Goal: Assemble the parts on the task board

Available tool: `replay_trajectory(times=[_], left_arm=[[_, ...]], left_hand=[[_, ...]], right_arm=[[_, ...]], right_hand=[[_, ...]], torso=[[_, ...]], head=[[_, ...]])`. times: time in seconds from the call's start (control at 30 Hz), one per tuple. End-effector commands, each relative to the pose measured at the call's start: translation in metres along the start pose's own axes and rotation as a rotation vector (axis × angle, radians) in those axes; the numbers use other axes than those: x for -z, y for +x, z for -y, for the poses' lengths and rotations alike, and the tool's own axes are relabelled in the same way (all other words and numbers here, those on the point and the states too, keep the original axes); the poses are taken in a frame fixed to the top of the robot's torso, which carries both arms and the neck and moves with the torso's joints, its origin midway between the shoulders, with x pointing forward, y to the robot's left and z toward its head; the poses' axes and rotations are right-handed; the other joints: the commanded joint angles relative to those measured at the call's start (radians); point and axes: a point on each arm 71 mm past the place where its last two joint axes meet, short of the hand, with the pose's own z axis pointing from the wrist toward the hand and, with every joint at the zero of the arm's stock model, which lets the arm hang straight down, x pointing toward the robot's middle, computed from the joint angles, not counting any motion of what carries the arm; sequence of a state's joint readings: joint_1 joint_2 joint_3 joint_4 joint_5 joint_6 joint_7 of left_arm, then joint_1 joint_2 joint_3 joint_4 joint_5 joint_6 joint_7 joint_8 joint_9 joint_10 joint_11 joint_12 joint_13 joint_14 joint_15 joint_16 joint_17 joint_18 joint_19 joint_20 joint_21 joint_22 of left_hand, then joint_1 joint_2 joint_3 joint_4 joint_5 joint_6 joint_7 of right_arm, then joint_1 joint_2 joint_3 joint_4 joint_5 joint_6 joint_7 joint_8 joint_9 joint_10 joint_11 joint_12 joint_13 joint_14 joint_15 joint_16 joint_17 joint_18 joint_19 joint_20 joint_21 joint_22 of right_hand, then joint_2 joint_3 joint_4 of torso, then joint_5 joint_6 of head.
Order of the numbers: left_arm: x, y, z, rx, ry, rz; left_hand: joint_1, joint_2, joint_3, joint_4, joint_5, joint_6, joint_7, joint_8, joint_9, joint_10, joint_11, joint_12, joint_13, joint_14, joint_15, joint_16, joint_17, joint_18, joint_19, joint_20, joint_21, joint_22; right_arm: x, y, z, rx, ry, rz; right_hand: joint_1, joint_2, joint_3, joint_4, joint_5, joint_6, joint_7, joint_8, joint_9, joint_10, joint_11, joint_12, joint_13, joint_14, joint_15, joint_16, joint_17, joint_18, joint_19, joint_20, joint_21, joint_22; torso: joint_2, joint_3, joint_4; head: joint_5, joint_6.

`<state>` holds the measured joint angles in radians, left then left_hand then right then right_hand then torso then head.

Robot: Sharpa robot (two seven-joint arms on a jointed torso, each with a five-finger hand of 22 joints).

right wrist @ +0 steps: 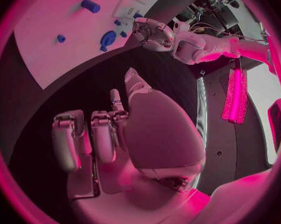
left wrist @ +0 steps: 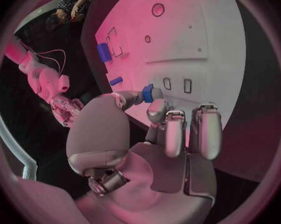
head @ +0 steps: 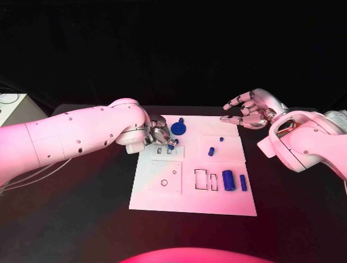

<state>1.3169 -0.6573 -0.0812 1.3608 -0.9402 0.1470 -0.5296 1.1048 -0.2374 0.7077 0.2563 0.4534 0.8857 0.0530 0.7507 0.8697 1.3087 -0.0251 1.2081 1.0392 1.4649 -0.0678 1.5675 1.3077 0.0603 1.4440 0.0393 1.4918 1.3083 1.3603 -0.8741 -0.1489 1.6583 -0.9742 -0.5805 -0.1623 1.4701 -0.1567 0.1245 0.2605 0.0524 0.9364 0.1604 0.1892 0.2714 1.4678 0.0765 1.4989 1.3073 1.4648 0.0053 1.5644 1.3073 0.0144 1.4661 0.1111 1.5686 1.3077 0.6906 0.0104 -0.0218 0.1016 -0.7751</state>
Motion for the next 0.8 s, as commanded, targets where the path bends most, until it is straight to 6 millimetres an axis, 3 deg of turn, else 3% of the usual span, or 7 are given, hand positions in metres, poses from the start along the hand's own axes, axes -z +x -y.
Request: replay_trajectory(times=[0.03, 0.8], left_arm=[[0.0, -0.005, 0.002, -0.059, -0.003, 0.097], [-0.005, 0.01, 0.003, -0.189, -0.022, 0.152]], left_hand=[[-0.016, 0.0, 0.223, -0.229, 0.014, 0.018, -0.009, 0.005, 0.013, 0.012, -0.002, 0.012, 0.01, 0.106, -0.009, 0.003, 0.263, -0.019, 0.008, -0.001, 0.004, 0.086], [-0.021, -0.001, 0.228, -0.236, 0.028, 0.027, -0.014, 0.009, 0.021, 0.023, -0.007, 0.017, 0.017, 0.106, -0.013, 0.003, 0.263, -0.018, 0.007, -0.004, 0.003, 0.083]], right_arm=[[0.0, 0.001, 0.0, 0.011, -0.008, -0.012], [0.0, 0.0, 0.002, 0.006, -0.002, -0.012]], right_hand=[[-0.005, -0.001, 0.001, 0.007, 0.005, 0.002, -0.001, 0.006, 0.001, 0.032, 0.001, -0.004, 0.196, 0.101, -0.001, -0.001, 0.245, -0.014, 0.105, -0.002, 0.002, 0.263], [-0.007, -0.002, 0.0, 0.008, 0.005, 0.002, -0.001, 0.006, 0.001, 0.032, 0.001, -0.004, 0.196, 0.101, -0.001, -0.001, 0.243, -0.014, 0.105, -0.002, 0.002, 0.263]], torso=[[-0.001, -0.0001, -0.0008], [0.001, -0.0012, -0.0018]], head=[[0.003, -0.003], [0.008, -0.014]])
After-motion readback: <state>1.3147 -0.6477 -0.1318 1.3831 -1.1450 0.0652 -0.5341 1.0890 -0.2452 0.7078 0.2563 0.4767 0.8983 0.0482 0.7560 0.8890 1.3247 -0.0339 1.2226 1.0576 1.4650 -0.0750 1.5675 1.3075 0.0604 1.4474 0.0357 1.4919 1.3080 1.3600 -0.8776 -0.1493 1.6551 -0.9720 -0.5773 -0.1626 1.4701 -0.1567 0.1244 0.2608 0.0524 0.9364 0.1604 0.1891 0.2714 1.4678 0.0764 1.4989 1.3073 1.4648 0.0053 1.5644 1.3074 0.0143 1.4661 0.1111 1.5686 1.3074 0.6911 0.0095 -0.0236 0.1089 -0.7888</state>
